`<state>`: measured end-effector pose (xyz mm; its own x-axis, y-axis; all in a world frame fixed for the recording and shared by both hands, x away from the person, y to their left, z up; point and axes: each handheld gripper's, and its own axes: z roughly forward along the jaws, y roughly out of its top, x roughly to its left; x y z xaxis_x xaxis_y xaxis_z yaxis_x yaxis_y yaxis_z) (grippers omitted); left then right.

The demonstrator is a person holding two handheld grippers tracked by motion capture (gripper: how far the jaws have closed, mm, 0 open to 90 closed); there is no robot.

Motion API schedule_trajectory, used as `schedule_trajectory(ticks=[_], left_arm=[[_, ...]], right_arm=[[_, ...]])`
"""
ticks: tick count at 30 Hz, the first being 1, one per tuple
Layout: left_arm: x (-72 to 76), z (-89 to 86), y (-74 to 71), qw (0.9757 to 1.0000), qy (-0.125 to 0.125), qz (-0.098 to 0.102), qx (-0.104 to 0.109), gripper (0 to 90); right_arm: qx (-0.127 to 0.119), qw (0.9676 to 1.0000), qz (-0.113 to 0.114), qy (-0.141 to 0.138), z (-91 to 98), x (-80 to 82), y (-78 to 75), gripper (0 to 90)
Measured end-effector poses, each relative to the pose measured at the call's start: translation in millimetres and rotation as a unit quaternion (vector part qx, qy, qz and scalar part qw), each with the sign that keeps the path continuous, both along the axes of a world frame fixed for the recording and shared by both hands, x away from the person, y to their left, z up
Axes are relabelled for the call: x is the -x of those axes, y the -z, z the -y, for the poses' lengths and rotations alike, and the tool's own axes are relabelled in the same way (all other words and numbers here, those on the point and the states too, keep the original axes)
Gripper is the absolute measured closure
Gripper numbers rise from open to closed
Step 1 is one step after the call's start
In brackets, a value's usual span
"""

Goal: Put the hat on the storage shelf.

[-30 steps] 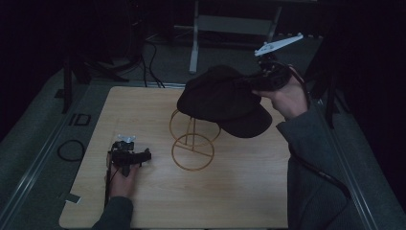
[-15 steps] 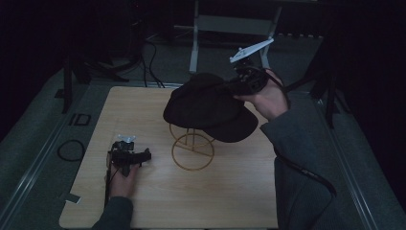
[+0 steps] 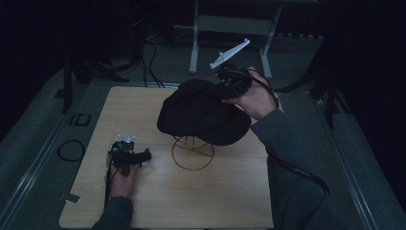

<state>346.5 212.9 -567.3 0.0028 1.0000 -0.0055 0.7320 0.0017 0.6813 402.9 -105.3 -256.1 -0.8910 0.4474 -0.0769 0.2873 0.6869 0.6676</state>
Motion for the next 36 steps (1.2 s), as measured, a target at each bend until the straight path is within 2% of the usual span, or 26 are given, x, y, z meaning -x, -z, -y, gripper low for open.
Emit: schedule_trajectory(ticks=[3, 15, 27, 32, 36], left_arm=[[0.0, 0.0, 0.1, 1.0, 0.0, 0.0, 0.0, 1.2], [0.1, 0.4, 0.2, 1.0, 0.001, 0.001, 0.001, 1.2], [0.1, 0.4, 0.1, 1.0, 0.001, 0.0, 0.001, 1.2], [0.1, 0.4, 0.1, 1.0, 0.001, 0.001, 0.001, 1.2], [0.1, 0.5, 0.2, 1.0, 0.001, 0.001, 0.0, 1.2]], right_arm=[[0.019, 0.9998, 0.0, -0.007, -6.5, 1.1, 2.2, 84.9], [0.061, 0.9979, -0.007, -0.018, -21.8, 1.9, 8.5, 80.9], [0.085, 0.9957, -0.016, -0.033, -29.5, 2.5, 18.3, 73.7], [0.09, 0.9951, -0.02, -0.037, -27.9, 3.2, 19.7, 71.3], [0.092, 0.9946, -0.026, -0.04, -24.2, 3.9, 21.5, 65.4]])
